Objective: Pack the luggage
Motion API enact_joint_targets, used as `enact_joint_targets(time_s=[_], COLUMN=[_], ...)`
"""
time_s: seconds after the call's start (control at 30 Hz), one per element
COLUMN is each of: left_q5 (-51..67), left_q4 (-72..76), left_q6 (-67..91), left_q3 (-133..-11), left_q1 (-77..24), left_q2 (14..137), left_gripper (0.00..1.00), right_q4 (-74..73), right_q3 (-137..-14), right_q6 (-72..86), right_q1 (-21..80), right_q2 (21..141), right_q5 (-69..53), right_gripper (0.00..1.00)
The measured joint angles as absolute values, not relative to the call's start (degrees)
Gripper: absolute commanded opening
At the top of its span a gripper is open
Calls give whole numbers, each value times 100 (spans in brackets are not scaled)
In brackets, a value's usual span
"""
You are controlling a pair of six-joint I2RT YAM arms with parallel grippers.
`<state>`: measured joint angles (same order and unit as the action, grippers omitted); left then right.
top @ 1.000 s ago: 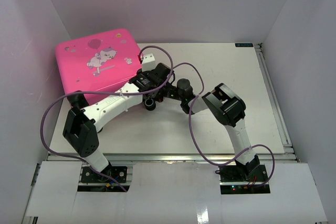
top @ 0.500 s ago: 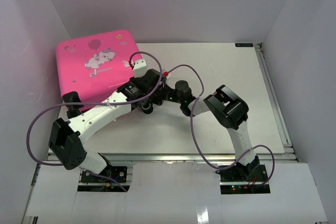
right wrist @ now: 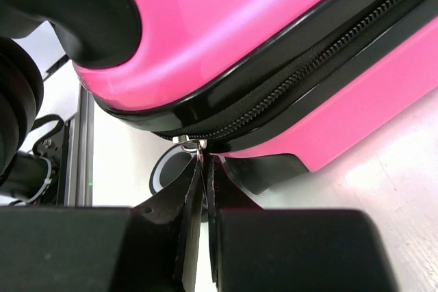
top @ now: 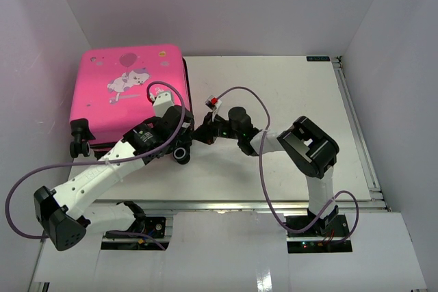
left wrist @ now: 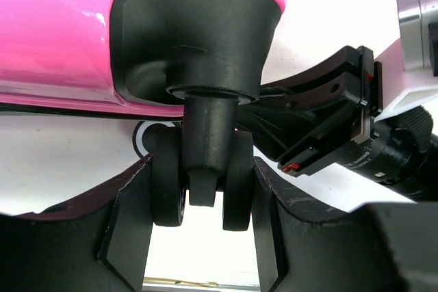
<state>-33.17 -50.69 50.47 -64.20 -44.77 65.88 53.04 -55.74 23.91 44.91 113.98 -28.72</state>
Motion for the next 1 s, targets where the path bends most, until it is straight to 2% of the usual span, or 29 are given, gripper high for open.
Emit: enact_joint_targets(time_s=[0.33, 0.5, 0.77, 1.0], left_q5=[-3366, -3326, -3255, -3200], left_q4=[-5082, -5285, -5375, -5443], left_q6=[5087, 5105, 4978, 4738], left_q3=[-6184, -6049, -6039, -5919], left_q1=[-4473, -4495, -4523, -4497], left_q2=[6242, 6040, 6005, 5594], left_gripper=[0, 0, 0, 0], right_q4=[4261, 4333, 4317, 3932], right_q3=[-6308, -6131, -5703, -6756], right_q6=[2297, 2230, 2026, 1999], right_q1=[4305, 3901, 3900, 3702], right_q2=[11546, 11442, 11009, 11654], right_q5=[-3789, -3632, -3282, -3247], right_gripper=[8, 8, 8, 8])
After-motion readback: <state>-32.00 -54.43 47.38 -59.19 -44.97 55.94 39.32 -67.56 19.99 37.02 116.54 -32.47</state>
